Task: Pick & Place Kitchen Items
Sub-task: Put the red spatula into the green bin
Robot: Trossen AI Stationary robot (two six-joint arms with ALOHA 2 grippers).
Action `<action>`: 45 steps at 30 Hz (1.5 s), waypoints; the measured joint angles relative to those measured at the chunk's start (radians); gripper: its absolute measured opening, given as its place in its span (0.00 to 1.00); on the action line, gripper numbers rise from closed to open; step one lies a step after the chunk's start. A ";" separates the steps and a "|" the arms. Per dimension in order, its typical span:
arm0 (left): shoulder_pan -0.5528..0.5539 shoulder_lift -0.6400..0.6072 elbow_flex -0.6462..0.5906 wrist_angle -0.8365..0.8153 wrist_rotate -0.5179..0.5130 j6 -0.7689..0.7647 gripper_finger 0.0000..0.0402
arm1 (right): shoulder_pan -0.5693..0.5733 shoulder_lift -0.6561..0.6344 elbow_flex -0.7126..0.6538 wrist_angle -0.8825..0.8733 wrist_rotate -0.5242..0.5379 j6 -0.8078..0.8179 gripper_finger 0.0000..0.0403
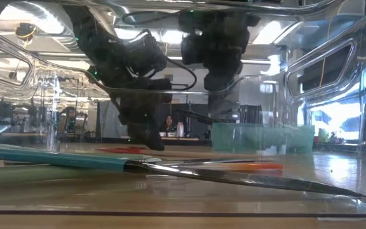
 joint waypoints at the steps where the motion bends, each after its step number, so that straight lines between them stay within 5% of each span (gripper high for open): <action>1: 0.000 0.000 0.000 0.003 0.005 0.027 0.14 | 0.000 0.007 0.001 0.002 -0.001 0.009 0.50; 9: -0.011 -0.006 0.002 -0.044 -0.019 0.133 0.25 | 0.003 0.022 -0.075 0.061 -0.017 0.056 0.50; 19: -0.048 -0.002 0.004 -0.054 -0.152 0.100 0.27 | 0.017 0.032 -0.237 0.322 -0.209 0.202 0.50; 27: -0.036 0.000 0.003 -0.024 -0.254 -0.097 0.27 | 0.058 0.034 -0.238 0.349 0.020 0.174 0.52; 32: -0.028 -0.002 -0.003 0.015 -0.229 -0.095 0.27 | 0.065 0.055 -0.238 0.337 0.133 0.167 0.53; 45: -0.034 -0.176 -0.005 -0.058 -0.379 0.000 0.26 | 0.048 0.091 -0.232 0.329 0.117 0.132 0.53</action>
